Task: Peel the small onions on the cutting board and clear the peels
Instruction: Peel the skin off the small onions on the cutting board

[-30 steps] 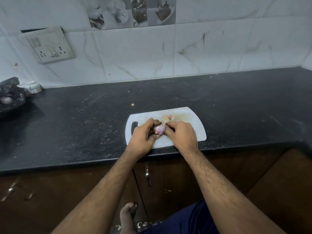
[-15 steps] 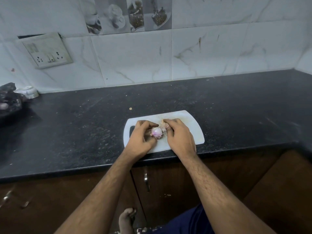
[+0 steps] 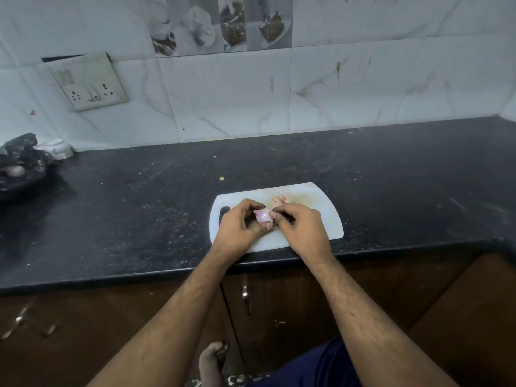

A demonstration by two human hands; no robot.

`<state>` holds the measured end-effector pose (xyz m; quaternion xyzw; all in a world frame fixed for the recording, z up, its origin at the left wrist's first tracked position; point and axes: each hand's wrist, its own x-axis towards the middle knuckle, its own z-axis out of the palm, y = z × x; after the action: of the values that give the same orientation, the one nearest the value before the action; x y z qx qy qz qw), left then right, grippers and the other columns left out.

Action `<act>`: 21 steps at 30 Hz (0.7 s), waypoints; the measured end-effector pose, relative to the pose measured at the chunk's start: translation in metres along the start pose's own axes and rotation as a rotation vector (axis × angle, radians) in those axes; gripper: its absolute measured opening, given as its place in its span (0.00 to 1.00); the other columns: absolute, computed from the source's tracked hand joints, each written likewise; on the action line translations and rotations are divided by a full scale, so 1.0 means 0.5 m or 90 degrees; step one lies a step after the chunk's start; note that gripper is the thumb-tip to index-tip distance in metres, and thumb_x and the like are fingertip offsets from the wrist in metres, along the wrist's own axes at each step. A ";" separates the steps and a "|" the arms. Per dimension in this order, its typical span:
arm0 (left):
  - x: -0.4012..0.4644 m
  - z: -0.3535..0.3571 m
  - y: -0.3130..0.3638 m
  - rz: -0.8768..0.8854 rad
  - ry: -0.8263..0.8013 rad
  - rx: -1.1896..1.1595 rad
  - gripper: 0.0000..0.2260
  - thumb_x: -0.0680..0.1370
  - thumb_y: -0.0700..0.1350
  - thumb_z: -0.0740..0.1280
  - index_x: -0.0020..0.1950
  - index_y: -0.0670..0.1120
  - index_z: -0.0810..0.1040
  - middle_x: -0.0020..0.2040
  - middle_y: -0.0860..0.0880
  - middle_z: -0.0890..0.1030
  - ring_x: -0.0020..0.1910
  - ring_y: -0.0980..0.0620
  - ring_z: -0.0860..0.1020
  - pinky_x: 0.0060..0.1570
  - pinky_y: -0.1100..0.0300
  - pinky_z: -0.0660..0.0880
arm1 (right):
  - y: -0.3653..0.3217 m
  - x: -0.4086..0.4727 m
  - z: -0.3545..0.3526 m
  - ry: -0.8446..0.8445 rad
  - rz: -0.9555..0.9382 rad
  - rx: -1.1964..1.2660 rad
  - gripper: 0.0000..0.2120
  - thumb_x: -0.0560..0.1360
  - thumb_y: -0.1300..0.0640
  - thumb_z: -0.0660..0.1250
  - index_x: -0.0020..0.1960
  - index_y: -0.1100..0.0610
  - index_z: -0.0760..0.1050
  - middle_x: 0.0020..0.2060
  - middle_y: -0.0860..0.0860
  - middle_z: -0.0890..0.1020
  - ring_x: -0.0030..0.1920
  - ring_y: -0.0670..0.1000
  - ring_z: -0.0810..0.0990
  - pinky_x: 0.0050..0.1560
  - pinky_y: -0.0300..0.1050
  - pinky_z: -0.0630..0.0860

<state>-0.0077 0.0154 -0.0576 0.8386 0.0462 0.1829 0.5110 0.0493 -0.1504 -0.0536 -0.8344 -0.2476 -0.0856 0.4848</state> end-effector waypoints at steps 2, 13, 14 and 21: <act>-0.001 0.000 0.002 0.003 0.004 -0.007 0.15 0.73 0.44 0.80 0.57 0.49 0.79 0.53 0.53 0.84 0.55 0.56 0.82 0.58 0.62 0.77 | -0.005 -0.007 0.004 0.008 -0.043 -0.054 0.09 0.80 0.51 0.70 0.55 0.52 0.85 0.47 0.47 0.86 0.52 0.47 0.83 0.52 0.49 0.80; 0.003 -0.003 0.003 -0.007 -0.012 -0.019 0.16 0.72 0.39 0.80 0.51 0.53 0.78 0.53 0.55 0.85 0.55 0.59 0.84 0.63 0.61 0.78 | -0.031 -0.024 0.010 -0.005 -0.116 -0.243 0.10 0.81 0.54 0.67 0.57 0.58 0.83 0.44 0.53 0.83 0.42 0.54 0.81 0.45 0.53 0.79; 0.003 -0.002 0.004 -0.006 -0.013 -0.019 0.16 0.72 0.39 0.80 0.51 0.53 0.78 0.53 0.55 0.85 0.55 0.60 0.84 0.63 0.60 0.78 | -0.034 -0.025 0.011 -0.010 -0.111 -0.252 0.09 0.81 0.54 0.67 0.55 0.57 0.82 0.43 0.52 0.83 0.42 0.54 0.80 0.45 0.53 0.78; -0.006 -0.007 0.000 -0.039 -0.019 -0.077 0.19 0.68 0.35 0.82 0.52 0.47 0.80 0.55 0.50 0.87 0.58 0.54 0.84 0.66 0.55 0.78 | -0.027 -0.004 0.010 0.013 0.050 -0.211 0.10 0.82 0.54 0.65 0.48 0.57 0.82 0.39 0.50 0.82 0.39 0.50 0.80 0.44 0.51 0.80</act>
<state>-0.0116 0.0177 -0.0568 0.8073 0.0527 0.1571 0.5664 0.0404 -0.1411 -0.0467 -0.9111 -0.1922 -0.1151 0.3460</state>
